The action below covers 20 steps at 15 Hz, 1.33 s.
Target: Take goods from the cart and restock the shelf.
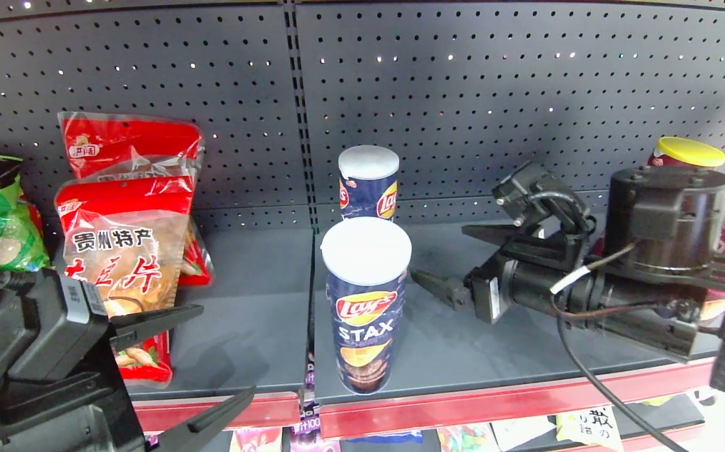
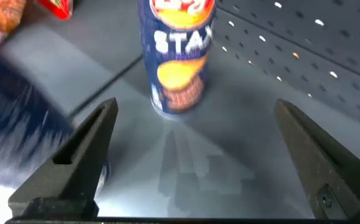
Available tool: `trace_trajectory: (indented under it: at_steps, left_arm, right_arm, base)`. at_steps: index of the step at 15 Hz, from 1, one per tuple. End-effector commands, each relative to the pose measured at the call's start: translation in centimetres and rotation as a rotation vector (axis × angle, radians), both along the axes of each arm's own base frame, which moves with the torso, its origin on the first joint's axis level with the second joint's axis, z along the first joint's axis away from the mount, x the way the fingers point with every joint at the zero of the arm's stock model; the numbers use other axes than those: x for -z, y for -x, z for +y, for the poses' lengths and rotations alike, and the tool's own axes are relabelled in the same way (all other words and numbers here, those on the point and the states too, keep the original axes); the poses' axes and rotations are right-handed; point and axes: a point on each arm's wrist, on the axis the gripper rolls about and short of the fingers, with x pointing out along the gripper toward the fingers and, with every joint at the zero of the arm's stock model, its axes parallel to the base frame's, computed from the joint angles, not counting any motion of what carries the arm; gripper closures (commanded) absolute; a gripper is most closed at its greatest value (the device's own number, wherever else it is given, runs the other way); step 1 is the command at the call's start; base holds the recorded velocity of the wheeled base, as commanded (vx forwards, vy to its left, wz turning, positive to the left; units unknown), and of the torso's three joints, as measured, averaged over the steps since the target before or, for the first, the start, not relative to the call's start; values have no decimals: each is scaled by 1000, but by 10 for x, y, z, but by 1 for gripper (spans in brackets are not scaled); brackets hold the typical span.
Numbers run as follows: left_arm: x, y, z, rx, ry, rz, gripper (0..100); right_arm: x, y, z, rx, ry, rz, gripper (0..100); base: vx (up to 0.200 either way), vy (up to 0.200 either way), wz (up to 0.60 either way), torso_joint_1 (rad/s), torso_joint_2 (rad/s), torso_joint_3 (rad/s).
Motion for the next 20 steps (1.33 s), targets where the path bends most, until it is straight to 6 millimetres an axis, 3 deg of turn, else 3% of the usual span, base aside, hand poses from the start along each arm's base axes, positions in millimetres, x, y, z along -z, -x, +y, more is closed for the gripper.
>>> trace_trajectory:
  at_steps: [1,5,10,14,20]
  left_arm:
    - [6,-7,-4,0,-25,36,0]
    - [11,-29,-18,10,-76,69,0]
    - [18,-53,-40,22,-115,113,0]
    - [27,-62,-50,22,-139,132,0]
    - [33,-75,-62,23,-141,128,0]
  right_arm:
    - [-6,27,-21,-2,-15,-24,0]
    - [15,82,-61,-28,3,-5,0]
    - [24,127,-100,-27,-45,-77,0]
    - [28,144,-119,27,-72,-135,0]
    - [22,149,-136,162,-111,-203,0]
  base:
    - [0,0,0,0,0,0]
    - [0,0,0,0,0,0]
    - [0,0,0,0,0,0]
    - [0,0,0,0,0,0]
    - [0,0,0,0,0,0]
